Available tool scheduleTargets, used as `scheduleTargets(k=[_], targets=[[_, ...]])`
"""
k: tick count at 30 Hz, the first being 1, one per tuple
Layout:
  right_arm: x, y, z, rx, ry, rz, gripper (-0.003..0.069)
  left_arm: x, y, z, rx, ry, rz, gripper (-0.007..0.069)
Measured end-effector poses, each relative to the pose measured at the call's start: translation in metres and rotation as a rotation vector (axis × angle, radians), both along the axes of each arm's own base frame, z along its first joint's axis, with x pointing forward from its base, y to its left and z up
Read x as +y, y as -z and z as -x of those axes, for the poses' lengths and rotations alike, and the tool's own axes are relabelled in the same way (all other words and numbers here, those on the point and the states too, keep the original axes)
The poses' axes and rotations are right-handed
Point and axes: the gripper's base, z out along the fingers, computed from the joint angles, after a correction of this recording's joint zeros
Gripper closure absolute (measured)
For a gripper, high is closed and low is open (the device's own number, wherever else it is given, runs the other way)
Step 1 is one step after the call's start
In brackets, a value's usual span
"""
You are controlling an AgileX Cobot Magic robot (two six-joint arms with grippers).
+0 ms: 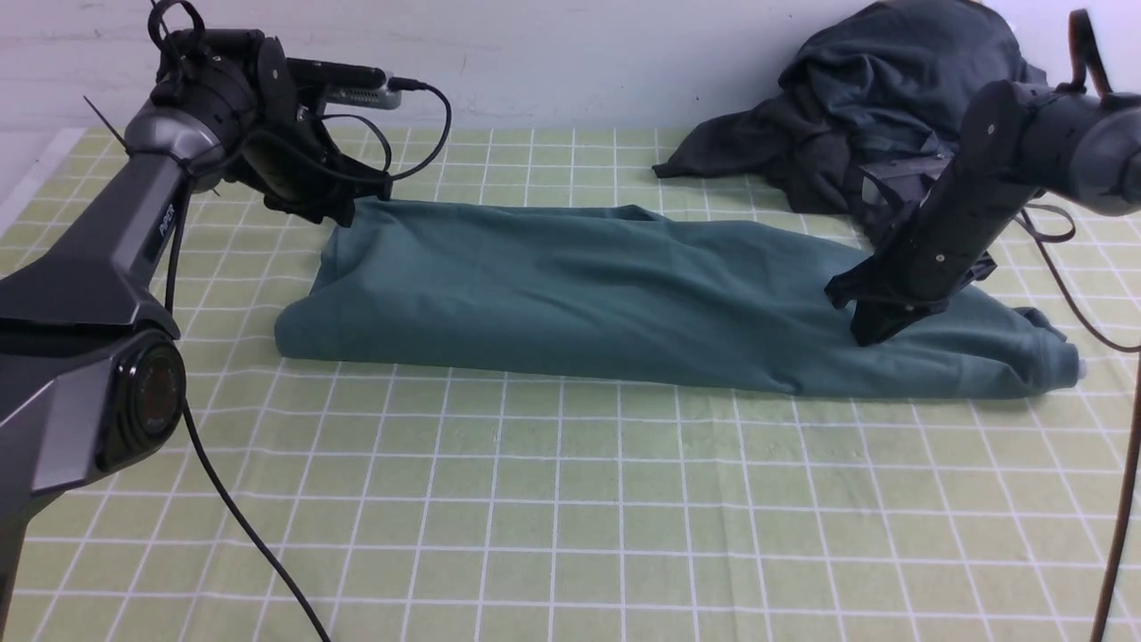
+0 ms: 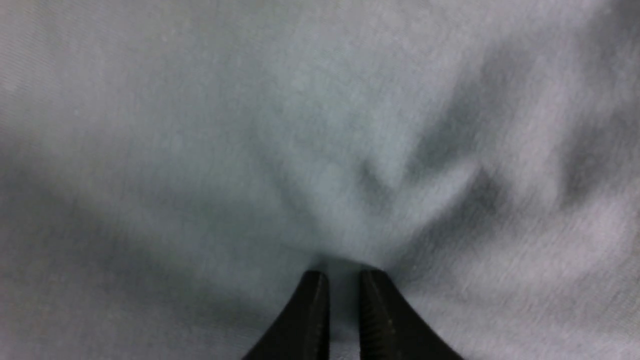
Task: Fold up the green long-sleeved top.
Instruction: Use both arms to drag the lower edge of the fabric forward and fold it over the upper edge
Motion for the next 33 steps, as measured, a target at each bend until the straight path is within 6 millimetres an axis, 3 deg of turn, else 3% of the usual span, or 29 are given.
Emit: scheduleTargets(k=[5, 11, 17, 22, 28, 33], targets=[[0.0, 0.0, 0.0, -0.001, 0.0, 0.0, 0.0561, -0.001, 0.004, 0.005, 0.072, -0.036, 0.037, 0.0372], [0.0, 0.0, 0.0, -0.002, 0.001, -0.001, 0.0561, -0.006, 0.025, 0.006, 0.135, -0.041, 0.088, 0.0497], [0.0, 0.0, 0.0, -0.003, 0.001, -0.001, 0.0561, -0.007, 0.025, 0.006, 0.135, -0.04, 0.098, 0.0614], [-0.001, 0.0, 0.0, -0.004, -0.002, 0.008, 0.0561, -0.007, 0.022, 0.006, 0.128, -0.009, 0.083, 0.0619], [-0.004, 0.001, -0.001, -0.012, -0.02, 0.059, 0.0561, 0.0, -0.001, 0.007, 0.072, 0.024, -0.021, 0.0625], [-0.007, 0.0, -0.002, -0.022, -0.042, 0.113, 0.0562, 0.004, -0.005, 0.006, 0.046, 0.025, -0.05, 0.0625]])
